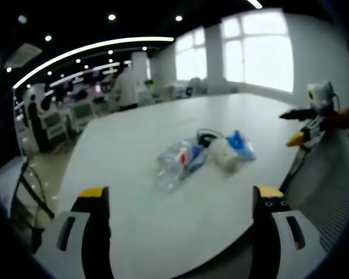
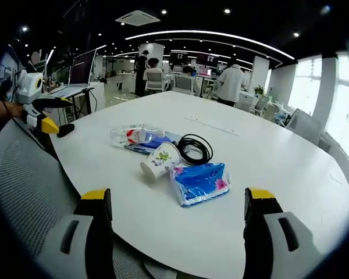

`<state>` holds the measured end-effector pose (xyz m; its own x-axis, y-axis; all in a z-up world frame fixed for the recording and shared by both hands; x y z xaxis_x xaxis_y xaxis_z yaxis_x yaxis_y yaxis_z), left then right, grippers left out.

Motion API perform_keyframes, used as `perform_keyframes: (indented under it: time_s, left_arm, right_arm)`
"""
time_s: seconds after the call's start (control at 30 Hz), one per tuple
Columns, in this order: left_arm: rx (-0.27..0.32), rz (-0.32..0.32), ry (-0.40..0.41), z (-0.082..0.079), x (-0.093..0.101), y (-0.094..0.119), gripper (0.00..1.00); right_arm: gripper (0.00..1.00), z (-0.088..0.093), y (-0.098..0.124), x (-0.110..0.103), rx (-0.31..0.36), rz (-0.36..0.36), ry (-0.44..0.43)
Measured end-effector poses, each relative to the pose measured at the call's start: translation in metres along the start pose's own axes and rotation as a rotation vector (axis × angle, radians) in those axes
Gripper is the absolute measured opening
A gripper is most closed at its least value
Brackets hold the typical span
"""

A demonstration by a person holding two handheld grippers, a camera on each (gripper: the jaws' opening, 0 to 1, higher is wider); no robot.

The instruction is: Arrange the tabletop items into an orderly group along one side of the table until the central work area is clear of visible clutter.

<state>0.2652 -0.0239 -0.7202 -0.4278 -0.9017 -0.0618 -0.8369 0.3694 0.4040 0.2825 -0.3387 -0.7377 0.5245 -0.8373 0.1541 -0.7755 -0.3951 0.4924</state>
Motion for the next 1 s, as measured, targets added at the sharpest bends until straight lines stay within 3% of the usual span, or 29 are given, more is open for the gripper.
perform_keyframes:
  time_s: [1.0]
  left_arm:
    - [-0.004, -0.018, 0.003, 0.0025, -0.0043, -0.0008, 0.99]
  right_arm:
    - [0.94, 0.0028, -0.0002, 0.0018, -0.013, 0.007, 0.006]
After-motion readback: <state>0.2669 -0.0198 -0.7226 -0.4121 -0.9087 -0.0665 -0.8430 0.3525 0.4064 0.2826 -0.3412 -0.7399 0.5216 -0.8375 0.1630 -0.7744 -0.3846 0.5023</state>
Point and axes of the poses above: the point that each gripper's makers call its tool centre point, and the gripper's own axes: y roughly backward along the fingers, x roughly to its right, z roughly out of its underside, the point moved 1 cm from there along y, roughly backward along the fingers, and after that the axes turned 1 degree about -z, right-handed, at the moved point
